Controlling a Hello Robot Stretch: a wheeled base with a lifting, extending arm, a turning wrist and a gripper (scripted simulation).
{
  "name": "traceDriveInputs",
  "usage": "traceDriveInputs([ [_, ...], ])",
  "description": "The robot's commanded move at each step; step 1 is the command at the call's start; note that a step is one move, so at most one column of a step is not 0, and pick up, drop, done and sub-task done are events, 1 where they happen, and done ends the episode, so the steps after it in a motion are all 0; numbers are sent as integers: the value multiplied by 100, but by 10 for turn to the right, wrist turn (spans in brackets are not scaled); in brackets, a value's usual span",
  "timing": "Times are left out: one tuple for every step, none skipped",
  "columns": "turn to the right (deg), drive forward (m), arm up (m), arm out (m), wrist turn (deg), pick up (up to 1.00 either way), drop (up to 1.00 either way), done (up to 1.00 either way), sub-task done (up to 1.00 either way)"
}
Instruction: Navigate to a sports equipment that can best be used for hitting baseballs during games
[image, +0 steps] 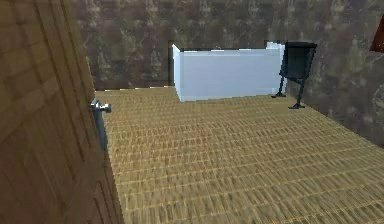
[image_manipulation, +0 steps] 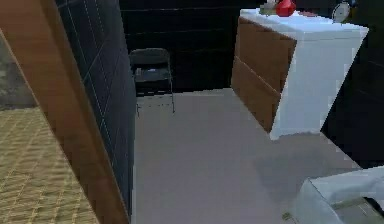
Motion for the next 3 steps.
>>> traceDriveInputs([
  [0,80,0,0,0,0,0,0,0],
  [-390,0,0,0,0,0,0,0,0],
  [-30,0,0,0,0,0,0,0,0],
])
